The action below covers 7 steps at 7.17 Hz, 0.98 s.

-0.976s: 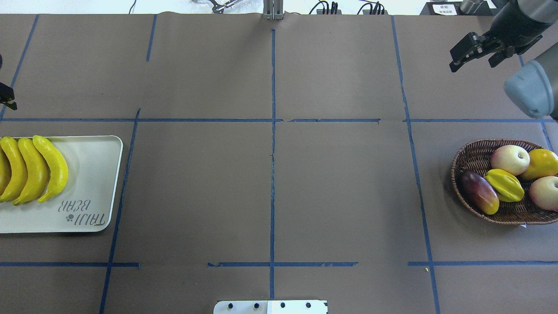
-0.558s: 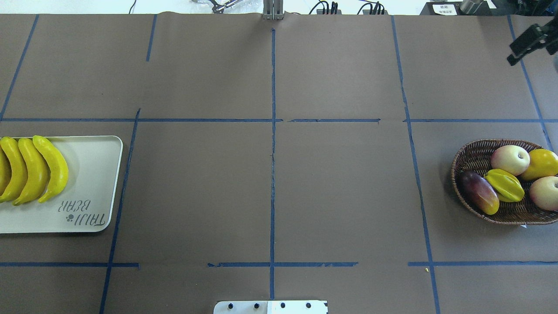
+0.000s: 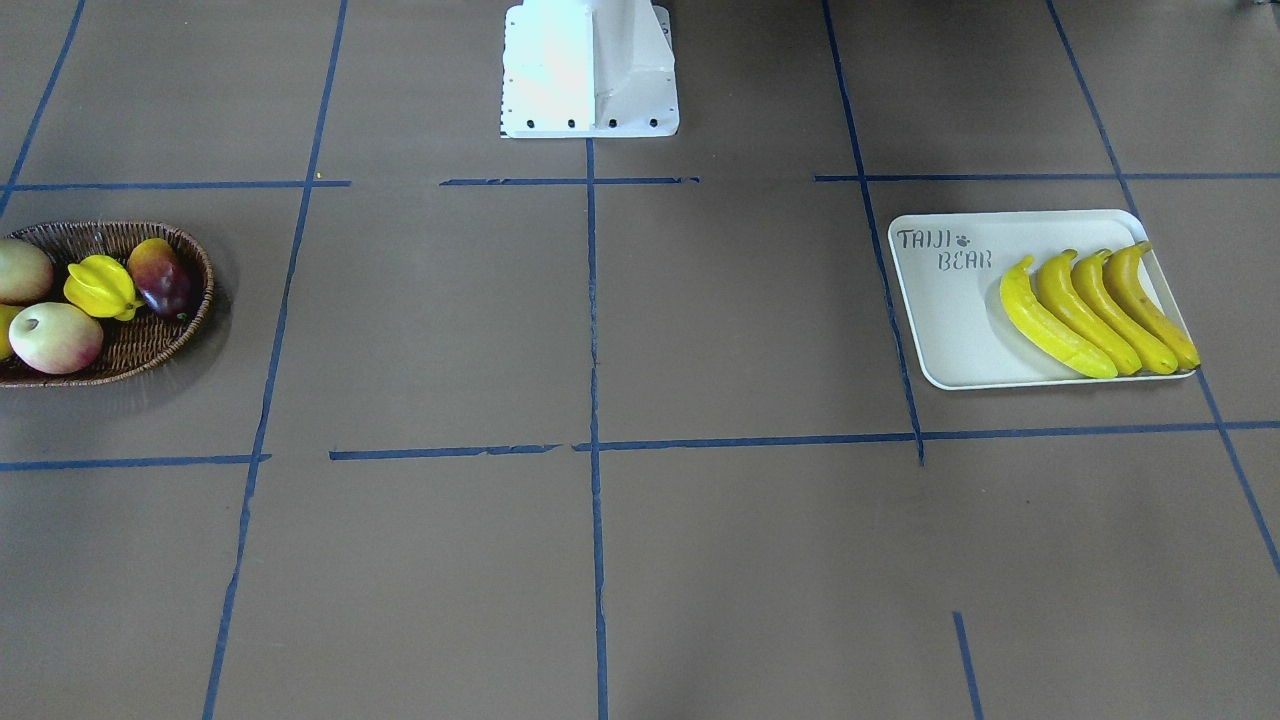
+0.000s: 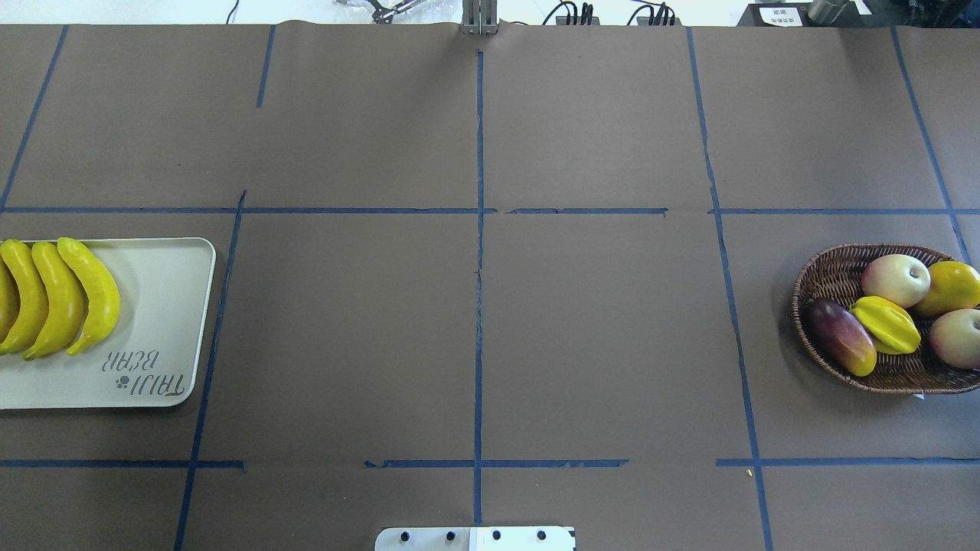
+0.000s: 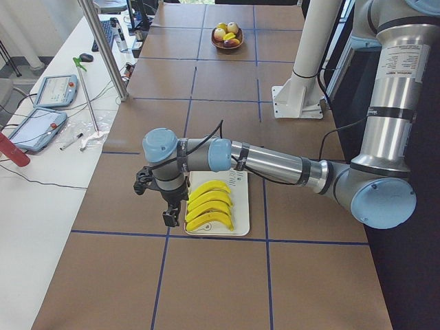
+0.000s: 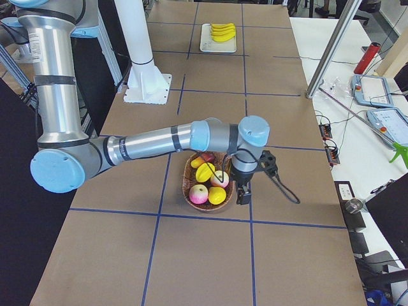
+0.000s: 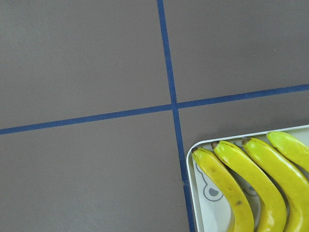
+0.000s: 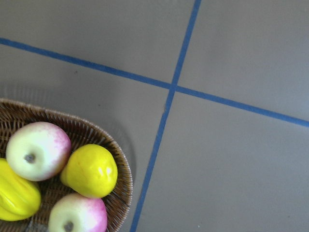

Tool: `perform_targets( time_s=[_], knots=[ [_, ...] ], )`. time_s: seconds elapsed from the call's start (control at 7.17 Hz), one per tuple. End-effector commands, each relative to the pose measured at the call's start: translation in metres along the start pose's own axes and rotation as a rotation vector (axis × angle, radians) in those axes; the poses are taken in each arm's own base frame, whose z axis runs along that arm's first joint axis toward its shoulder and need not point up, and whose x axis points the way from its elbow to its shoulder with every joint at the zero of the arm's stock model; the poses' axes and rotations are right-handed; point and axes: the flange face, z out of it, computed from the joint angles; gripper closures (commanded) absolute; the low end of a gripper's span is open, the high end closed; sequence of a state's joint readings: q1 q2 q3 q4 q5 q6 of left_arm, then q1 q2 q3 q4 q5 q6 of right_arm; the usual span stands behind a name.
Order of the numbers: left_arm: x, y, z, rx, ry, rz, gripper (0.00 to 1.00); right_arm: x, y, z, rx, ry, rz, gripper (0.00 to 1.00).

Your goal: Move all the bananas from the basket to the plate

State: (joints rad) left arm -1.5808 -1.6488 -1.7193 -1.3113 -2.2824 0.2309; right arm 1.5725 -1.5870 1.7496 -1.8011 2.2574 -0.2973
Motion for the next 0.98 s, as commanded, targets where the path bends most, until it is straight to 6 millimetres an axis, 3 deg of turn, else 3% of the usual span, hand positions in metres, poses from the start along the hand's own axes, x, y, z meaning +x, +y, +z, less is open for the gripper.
perform_targets(
  time_s=[0.0,0.14,0.7,0.84],
  knots=[
    [0.001,0.016,0.009,0.011,0.048,0.018,0.0,0.014,0.045,0.03,0.006,-0.033,0.064,0.0],
    [-0.002,0.016,0.014,0.004,0.062,0.007,0.0,0.011,0.044,0.026,0.013,-0.03,0.16,0.0],
    [0.0,0.017,0.009,0.023,0.053,0.021,0.0,0.009,0.039,0.022,0.024,-0.027,0.164,0.0],
    [-0.005,0.027,0.017,0.008,0.051,0.01,0.0,0.008,0.037,0.021,0.026,-0.029,0.161,0.0]
  ],
)
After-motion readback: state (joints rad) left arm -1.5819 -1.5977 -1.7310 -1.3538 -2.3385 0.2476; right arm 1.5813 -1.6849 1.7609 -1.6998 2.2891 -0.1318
